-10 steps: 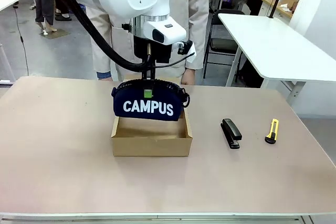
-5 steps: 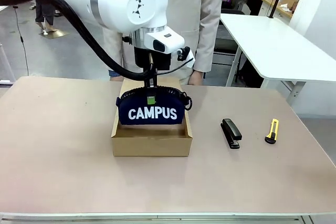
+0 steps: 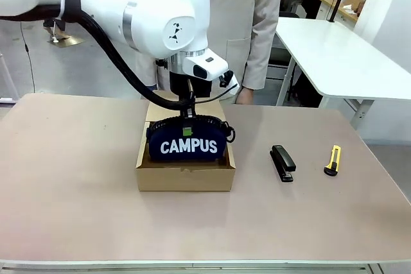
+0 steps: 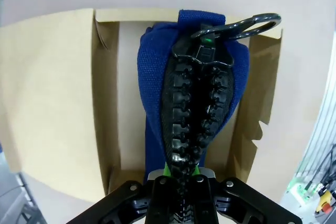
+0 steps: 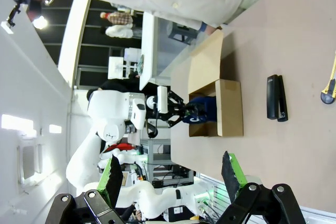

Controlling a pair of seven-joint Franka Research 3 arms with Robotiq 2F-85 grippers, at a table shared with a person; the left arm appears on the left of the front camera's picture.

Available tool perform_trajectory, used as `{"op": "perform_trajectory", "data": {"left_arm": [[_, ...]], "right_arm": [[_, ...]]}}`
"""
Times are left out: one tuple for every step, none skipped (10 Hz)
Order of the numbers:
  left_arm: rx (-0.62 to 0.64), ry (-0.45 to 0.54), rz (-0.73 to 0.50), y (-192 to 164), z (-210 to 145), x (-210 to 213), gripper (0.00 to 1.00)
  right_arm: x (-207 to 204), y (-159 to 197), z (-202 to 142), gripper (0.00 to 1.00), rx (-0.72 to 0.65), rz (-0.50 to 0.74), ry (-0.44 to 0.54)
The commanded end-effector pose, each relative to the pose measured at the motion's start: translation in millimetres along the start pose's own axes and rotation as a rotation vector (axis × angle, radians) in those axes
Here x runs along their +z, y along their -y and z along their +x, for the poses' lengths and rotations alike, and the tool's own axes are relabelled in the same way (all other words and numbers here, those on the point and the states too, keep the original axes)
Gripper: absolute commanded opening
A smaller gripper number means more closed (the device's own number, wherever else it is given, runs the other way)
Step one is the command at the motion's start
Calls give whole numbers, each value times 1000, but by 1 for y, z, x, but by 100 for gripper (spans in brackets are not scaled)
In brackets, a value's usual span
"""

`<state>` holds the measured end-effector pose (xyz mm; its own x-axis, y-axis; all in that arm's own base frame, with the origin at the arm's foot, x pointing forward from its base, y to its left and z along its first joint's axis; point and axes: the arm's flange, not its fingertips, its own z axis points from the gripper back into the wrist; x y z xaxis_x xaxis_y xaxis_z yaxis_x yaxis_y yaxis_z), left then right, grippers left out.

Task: Pack the item into the box.
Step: Pick up the item indicated by the person and place it inside the Mailer Box.

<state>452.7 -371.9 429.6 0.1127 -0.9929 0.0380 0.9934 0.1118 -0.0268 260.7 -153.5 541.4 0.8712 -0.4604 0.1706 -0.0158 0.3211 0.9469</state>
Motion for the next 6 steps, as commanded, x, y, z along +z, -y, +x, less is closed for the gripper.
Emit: {"op": "perform_trajectory", "data": {"left_arm": [[32,-55,-13,-7,7,-11,9],[36,-57,-21,-8,9,-18,9],[41,-63,-13,-9,10,-23,9],[44,-63,-7,-10,11,-25,9],[44,-60,-7,-10,11,-26,9],[46,-65,-3,-10,11,-26,9]], "right_arm": [[-1,-1,2,100,24,23,6],[-1,-1,2,100,24,23,6],[-1,-1,2,100,24,23,6],[-1,-1,2,100,24,23,6],[-1,-1,2,100,24,23,6],[-1,-1,2,100,24,23,6]]}}
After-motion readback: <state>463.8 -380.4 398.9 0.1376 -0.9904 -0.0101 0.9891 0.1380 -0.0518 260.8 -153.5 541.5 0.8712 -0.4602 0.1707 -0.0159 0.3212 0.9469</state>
